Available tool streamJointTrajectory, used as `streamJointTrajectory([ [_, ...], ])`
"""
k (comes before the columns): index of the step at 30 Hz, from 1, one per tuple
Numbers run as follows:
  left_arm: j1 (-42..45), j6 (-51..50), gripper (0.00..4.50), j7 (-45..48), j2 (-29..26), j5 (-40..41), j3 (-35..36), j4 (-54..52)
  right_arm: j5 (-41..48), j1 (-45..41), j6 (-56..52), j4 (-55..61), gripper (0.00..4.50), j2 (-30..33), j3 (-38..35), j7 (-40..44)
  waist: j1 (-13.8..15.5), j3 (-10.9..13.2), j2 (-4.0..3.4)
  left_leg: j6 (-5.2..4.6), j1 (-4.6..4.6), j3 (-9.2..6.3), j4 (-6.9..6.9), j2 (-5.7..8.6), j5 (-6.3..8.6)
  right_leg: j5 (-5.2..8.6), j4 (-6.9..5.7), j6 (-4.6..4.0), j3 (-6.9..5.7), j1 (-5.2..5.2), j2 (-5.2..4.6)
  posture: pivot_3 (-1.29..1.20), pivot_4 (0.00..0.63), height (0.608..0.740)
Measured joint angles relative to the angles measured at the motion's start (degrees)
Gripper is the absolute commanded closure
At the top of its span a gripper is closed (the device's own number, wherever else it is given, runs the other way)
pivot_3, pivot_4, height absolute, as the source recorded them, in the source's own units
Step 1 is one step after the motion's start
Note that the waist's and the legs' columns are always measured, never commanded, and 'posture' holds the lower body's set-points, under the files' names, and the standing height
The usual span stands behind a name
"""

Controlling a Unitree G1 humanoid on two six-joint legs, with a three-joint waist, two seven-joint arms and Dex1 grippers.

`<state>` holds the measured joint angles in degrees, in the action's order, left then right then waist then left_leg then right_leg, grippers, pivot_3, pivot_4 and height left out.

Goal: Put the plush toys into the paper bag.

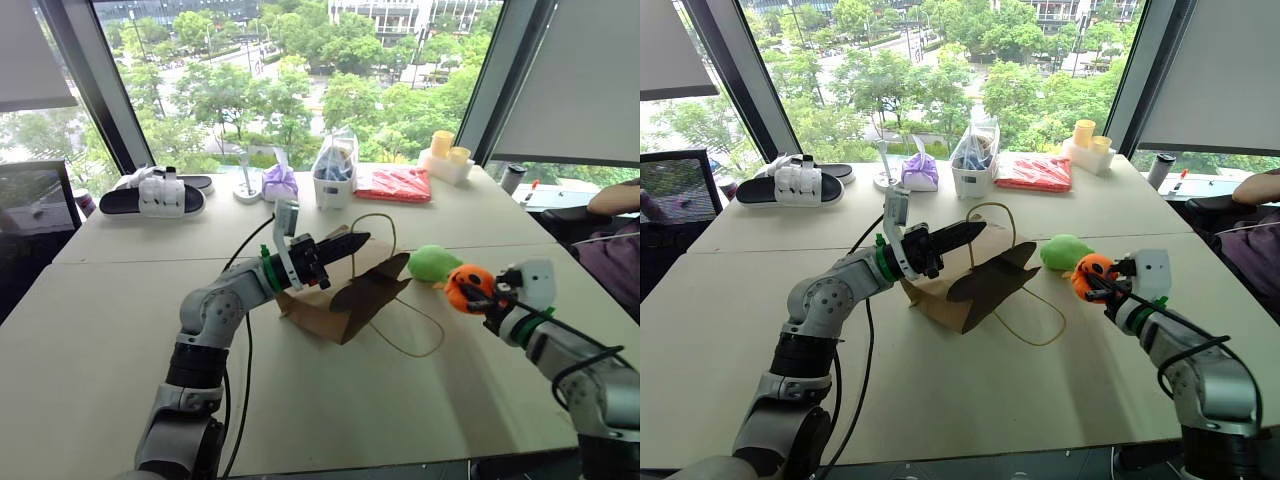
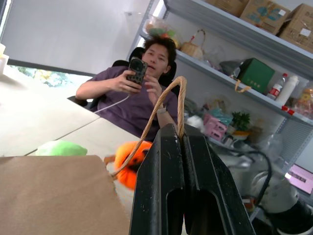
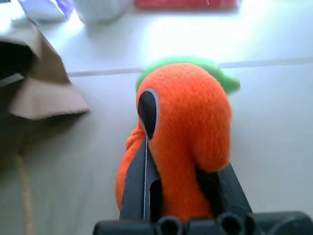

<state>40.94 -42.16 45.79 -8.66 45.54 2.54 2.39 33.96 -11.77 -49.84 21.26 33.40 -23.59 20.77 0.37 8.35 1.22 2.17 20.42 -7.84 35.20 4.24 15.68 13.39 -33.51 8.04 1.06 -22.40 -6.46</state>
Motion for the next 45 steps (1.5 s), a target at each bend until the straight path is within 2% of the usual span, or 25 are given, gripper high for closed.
streamJointTrajectory([
  [3,0.0,0.0,4.50,0.5,0.1,0.1,0.0,0.4,9.3,0.4,-8.2,7.4,4.48,1.7,-1.4,1.4,0.1,0.0,0.01,-0.01,0.01,0.00,0.01,-0.02,0.01,0.00,0.03,-0.01,-0.02,0.03,0.00,0.00,0.150,0.740],
  [6,0.2,0.0,4.50,1.1,0.5,0.1,-0.1,0.8,13.3,-1.3,-12.0,9.4,4.48,-1.1,1.3,-0.3,0.1,0.0,0.01,-0.01,0.00,0.03,0.03,-0.02,0.00,0.00,0.06,-0.01,0.00,0.04,0.00,0.00,0.150,0.740],
  [10,0.4,0.1,4.50,1.3,1.6,0.1,-0.1,1.0,12.8,-4.0,-12.7,8.1,4.48,-5.9,8.6,-3.7,0.3,0.0,0.01,0.00,0.04,0.02,0.03,-0.01,0.00,0.00,0.06,-0.01,0.00,-0.01,-0.01,0.00,0.150,0.740],
  [15,1.3,0.2,4.50,0.1,2.9,0.6,0.5,1.2,7.6,-9.9,-10.7,1.4,4.48,-10.3,17.6,-5.8,0.2,0.0,0.00,0.01,0.04,0.02,0.02,0.01,-0.01,-0.01,0.04,-0.01,0.01,-0.06,-0.01,0.00,0.150,0.740],
  [18,1.7,0.1,4.50,-0.9,3.2,1.4,1.1,1.1,3.7,-12.2,-8.4,-3.6,3.20,-11.2,21.2,-5.8,0.2,0.0,0.00,0.02,0.06,0.02,0.00,0.02,-0.01,-0.01,0.02,-0.01,0.01,-0.10,-0.01,0.00,0.150,0.740],
  [24,1.7,0.2,4.50,-2.5,2.8,1.4,2.9,1.4,0.9,-13.1,-6.1,-5.5,0.20,-11.2,22.6,-4.0,0.2,0.0,0.00,0.02,0.06,0.01,-0.01,0.02,-0.01,-0.01,0.03,-0.01,0.00,-0.10,-0.01,0.00,0.150,0.740],
  [25,1.7,0.2,4.50,-2.5,2.7,1.4,2.9,1.4,1.1,-12.8,-6.1,-4.9,0.03,-10.6,22.5,-3.2,0.2,0.0,0.00,0.02,0.07,0.01,-0.01,0.02,-0.01,-0.01,0.03,-0.01,0.00,-0.11,-0.01,0.00,0.150,0.740],
  [30,1.7,0.2,4.50,-2.5,2.5,1.4,2.8,1.5,7.5,-8.1,-6.8,3.4,0.03,-6.9,15.7,1.6,0.3,0.0,0.00,-0.01,0.09,-0.01,0.00,0.04,0.01,-0.01,0.10,0.00,-0.01,-0.04,-0.02,0.00,0.150,0.740],
  [32,1.6,0.2,4.50,-2.5,2.3,1.4,2.8,1.5,15.0,-4.2,-8.8,7.4,0.03,-4.0,9.1,4.3,0.5,0.0,0.00,-0.05,0.09,-0.06,0.00,0.03,0.03,-0.01,0.12,0.00,-0.06,0.01,-0.02,0.00,0.150,0.740],
  [35,1.5,0.2,4.50,-2.4,1.7,1.4,2.9,1.5,22.9,-1.9,-9.9,8.8,0.03,-2.0,1.4,5.2,0.1,0.0,0.00,-0.08,0.01,0.02,0.01,0.01,0.04,-0.01,0.13,0.00,-0.01,0.05,-0.02,0.00,0.150,0.740],
  [37,1.5,0.1,4.50,-2.3,1.9,1.4,2.7,1.5,24.6,-2.3,-9.1,7.3,0.03,-1.8,-1.4,4.2,0.0,0.0,0.00,-0.08,-0.03,0.06,0.01,-0.02,0.04,-0.01,0.12,0.00,-0.01,0.07,0.00,0.00,0.150,0.740],
  [40,1.4,0.2,4.50,-2.2,1.7,1.4,2.9,1.5,14.9,-8.2,-0.6,-5.9,0.03,-0.3,-1.3,0.5,-0.1,0.0,0.01,-0.07,-0.06,0.19,0.05,0.00,0.04,-0.03,0.13,-0.04,0.04,0.09,-0.01,0.00,0.150,0.740],
  [43,1.3,0.2,4.50,-2.3,1.4,1.4,2.9,1.5,0.1,-18.5,10.0,-26.3,0.03,-0.2,5.9,-3.2,-0.9,0.0,0.02,-0.04,-0.08,0.27,0.03,-0.02,0.00,-0.08,0.11,-0.11,0.07,0.05,0.00,0.00,0.150,0.740],
  [45,1.3,0.1,4.50,-2.5,1.7,1.4,2.7,1.4,-6.4,-23.9,15.3,-37.9,0.03,-1.8,10.3,-4.0,-1.2,0.0,0.00,0.04,-0.03,0.24,-0.03,-0.05,-0.06,-0.09,0.04,-0.11,0.07,-0.09,0.02,0.00,0.150,0.740],
])
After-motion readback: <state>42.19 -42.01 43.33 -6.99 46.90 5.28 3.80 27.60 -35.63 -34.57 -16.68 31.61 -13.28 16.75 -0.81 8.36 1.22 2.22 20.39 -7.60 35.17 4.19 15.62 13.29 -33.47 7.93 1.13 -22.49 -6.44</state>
